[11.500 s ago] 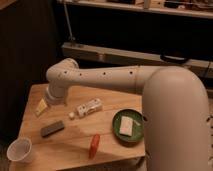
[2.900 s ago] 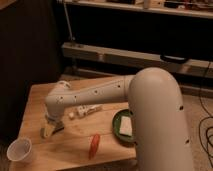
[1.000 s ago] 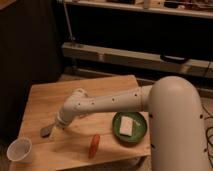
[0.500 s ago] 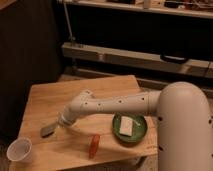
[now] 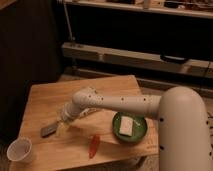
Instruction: Place the eraser in the ceramic cup
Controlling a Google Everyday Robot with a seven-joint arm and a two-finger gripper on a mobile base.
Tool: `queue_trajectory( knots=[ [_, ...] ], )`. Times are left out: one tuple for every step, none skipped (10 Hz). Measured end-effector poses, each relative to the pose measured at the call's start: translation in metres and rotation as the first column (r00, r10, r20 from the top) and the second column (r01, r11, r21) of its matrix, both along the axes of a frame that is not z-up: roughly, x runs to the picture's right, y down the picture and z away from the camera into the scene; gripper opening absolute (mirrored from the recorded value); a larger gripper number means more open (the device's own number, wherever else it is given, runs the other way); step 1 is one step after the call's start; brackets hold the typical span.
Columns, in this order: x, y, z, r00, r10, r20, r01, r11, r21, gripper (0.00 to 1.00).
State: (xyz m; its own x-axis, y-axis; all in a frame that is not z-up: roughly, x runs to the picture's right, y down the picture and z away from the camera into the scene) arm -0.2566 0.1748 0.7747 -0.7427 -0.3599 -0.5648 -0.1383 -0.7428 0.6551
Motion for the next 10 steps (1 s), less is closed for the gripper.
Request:
queue_trajectory(
  knots=[
    [0.002, 0.001, 0.002, 1.0, -0.026, -0.014, 0.026, 0.9997, -0.003, 0.8],
    [0.002, 0.004, 0.005, 0.999, -0.038, -0.026, 0.038, 0.9992, -0.009, 0.8],
    [0.004, 0.004, 0.007, 0.998, -0.045, -0.035, 0.045, 0.9989, -0.012, 0.8],
    [0.006, 0.006, 0.012, 0.998, -0.051, -0.044, 0.05, 0.9986, -0.019, 0.8],
    [0.006, 0.007, 0.018, 0.997, -0.061, -0.037, 0.061, 0.998, -0.018, 0.8],
    [0.007, 0.007, 0.021, 0.998, -0.06, -0.026, 0.06, 0.9981, -0.015, 0.8],
    [0.008, 0.004, 0.025, 0.999, -0.046, 0.001, 0.046, 0.9989, -0.012, 0.8],
    [0.01, 0.002, 0.029, 0.999, -0.027, 0.029, 0.027, 0.9996, -0.009, 0.8],
    [0.012, -0.001, 0.032, 0.999, -0.01, 0.052, 0.01, 0.9999, -0.007, 0.8],
    [0.012, -0.002, 0.036, 0.997, 0.0, 0.076, 0.0, 1.0, -0.007, 0.8]
  ],
)
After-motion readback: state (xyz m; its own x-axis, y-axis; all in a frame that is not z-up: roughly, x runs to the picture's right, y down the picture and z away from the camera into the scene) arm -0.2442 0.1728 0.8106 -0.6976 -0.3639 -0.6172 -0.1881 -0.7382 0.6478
